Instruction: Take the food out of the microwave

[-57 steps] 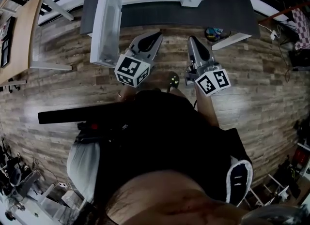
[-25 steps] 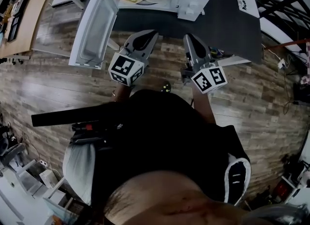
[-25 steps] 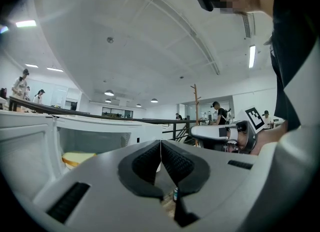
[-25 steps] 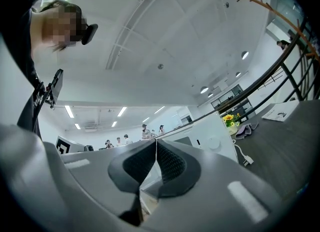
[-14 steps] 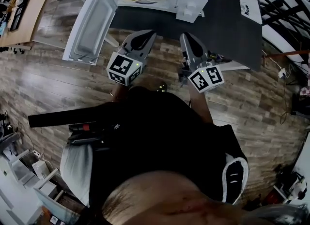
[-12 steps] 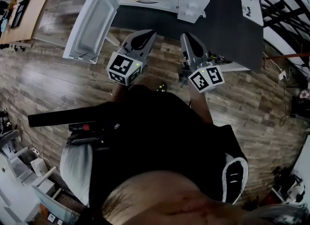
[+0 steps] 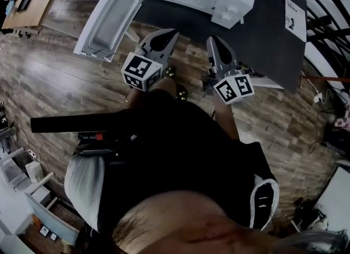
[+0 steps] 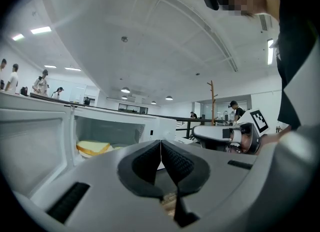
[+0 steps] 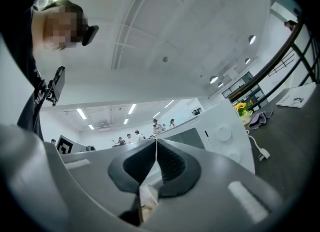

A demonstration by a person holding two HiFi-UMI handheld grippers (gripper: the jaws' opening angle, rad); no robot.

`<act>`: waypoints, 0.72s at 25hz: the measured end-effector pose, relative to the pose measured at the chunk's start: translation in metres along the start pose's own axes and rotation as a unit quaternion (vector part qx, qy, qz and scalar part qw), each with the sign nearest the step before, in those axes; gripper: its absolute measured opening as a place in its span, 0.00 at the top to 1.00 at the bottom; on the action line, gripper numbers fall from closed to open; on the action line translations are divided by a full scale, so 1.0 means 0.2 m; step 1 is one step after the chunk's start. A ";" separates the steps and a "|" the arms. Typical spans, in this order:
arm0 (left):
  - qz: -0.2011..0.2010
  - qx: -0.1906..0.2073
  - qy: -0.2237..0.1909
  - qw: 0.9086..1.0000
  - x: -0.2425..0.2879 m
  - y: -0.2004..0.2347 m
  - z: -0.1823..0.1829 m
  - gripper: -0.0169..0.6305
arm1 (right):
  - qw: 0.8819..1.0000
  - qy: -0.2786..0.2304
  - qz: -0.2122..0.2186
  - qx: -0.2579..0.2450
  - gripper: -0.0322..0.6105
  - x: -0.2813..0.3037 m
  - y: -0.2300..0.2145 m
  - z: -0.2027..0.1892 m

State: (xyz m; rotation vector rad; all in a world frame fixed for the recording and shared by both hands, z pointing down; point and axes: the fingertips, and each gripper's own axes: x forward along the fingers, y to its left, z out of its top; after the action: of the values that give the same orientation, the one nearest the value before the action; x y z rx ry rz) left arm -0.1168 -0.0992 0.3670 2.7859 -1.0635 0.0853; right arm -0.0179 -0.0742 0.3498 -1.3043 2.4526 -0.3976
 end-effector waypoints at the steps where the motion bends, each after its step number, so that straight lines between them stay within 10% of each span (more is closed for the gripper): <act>1: -0.002 -0.005 0.003 1.000 0.01 0.01 -0.01 0.96 | 1.000 0.002 -0.001 0.001 0.95 0.01 0.00 -0.01; 18: -0.030 -0.017 0.025 0.999 0.21 0.21 -0.03 0.96 | 1.000 0.023 -0.012 -0.001 0.95 0.29 -0.12 -0.02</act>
State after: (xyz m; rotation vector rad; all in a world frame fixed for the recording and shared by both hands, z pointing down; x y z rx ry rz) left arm -0.1136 -0.1560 0.3835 2.7666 -0.9592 0.1275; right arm -0.0325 -0.1348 0.3541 -1.3408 2.4775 -0.4368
